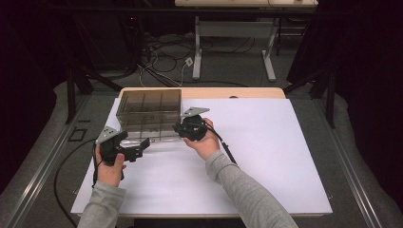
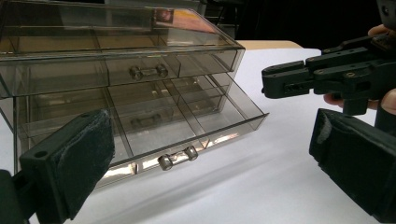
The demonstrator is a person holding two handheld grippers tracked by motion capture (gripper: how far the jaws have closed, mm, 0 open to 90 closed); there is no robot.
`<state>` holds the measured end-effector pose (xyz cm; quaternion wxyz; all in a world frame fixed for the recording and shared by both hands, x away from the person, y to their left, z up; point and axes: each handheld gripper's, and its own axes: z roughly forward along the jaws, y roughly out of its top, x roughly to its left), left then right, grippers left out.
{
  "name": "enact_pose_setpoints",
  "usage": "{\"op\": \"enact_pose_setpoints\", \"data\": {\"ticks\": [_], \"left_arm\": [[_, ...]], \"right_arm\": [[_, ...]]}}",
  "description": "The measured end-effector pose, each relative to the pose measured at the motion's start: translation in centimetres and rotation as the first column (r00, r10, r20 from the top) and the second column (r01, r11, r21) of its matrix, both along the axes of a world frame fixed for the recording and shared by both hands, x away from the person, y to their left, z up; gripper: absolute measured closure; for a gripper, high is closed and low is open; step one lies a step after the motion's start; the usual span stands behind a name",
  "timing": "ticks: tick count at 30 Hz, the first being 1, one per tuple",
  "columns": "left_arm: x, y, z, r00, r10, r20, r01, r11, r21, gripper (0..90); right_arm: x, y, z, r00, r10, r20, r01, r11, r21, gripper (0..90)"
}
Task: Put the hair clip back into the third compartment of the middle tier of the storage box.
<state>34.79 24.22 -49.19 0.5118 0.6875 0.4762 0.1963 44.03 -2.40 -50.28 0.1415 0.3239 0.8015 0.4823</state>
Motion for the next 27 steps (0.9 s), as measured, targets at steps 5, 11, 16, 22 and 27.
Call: {"op": "enact_pose_setpoints", "data": {"ticks": [5,11,16,22,27], "left_arm": [[0.1,-0.1,-0.2,1.0000,0.004,-0.003,-0.004,1.0000,-0.004,0.3],[0.2,-0.3,-0.2,0.9999,0.012,0.012,-0.012,0.9996,-0.025,0.3],[0.3,-0.4,-0.3,0.9999,0.013,0.001,-0.013,0.9998,-0.015,0.3],[0.4,-0.4,-0.4,0.9997,0.025,-0.006,-0.026,0.9996,-0.015,0.3],[0.4,-0.4,-0.6,0.9997,0.023,-0.008,-0.023,0.9997,-0.006,0.3]], "right_arm": [[0.1,0.0,-0.3,0.9999,-0.009,-0.006,0.009,0.9999,-0.006,79.7],[0.3,0.0,-0.7,0.9999,-0.010,0.011,0.010,0.9999,-0.001,79.6],[0.4,0.2,-0.9,0.9995,-0.017,0.028,0.017,0.9998,0.011,79.6],[0.5,0.5,-1.3,0.9991,-0.023,0.035,0.022,0.9997,0.010,79.6],[0.5,0.6,-1.5,0.9991,-0.025,0.034,0.025,0.9996,0.011,79.6]]}}
